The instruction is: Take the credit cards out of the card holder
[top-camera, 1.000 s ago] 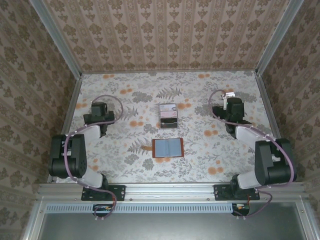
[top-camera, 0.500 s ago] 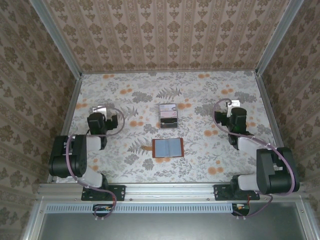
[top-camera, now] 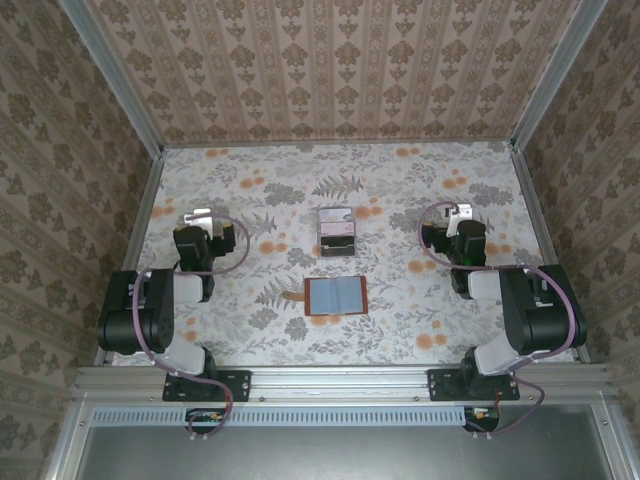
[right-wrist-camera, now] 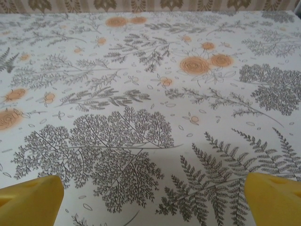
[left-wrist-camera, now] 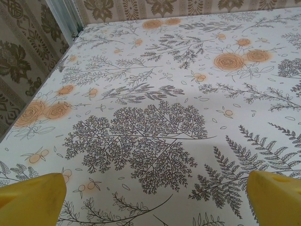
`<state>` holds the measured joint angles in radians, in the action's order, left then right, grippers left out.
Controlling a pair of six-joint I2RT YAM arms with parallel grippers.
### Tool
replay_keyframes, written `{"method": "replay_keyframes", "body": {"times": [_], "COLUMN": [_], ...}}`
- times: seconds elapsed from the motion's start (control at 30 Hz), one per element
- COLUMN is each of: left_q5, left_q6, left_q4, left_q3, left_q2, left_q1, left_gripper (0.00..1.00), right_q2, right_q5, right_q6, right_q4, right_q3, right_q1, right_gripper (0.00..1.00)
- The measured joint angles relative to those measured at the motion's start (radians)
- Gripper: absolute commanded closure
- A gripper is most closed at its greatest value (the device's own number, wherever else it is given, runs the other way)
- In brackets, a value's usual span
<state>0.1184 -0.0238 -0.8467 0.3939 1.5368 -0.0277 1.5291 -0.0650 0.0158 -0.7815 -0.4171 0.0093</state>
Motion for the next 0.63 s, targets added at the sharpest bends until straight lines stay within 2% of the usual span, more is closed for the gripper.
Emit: {"method": "replay_keyframes", "body": {"times": [0.63], "left_q5": [0.000], "left_q6": [0.000], "left_q4": [-0.014], "left_q3": [0.000], "left_q2": [0.000], "left_q1": [0.000], "left_gripper": [0.00], "right_q2": [0.000], "right_q5": [0.000], "right_q6": [0.000], "right_q4": [-0.032], "right_q3": [0.000], "right_q1": [0.002], "right_gripper": [0.00]}}
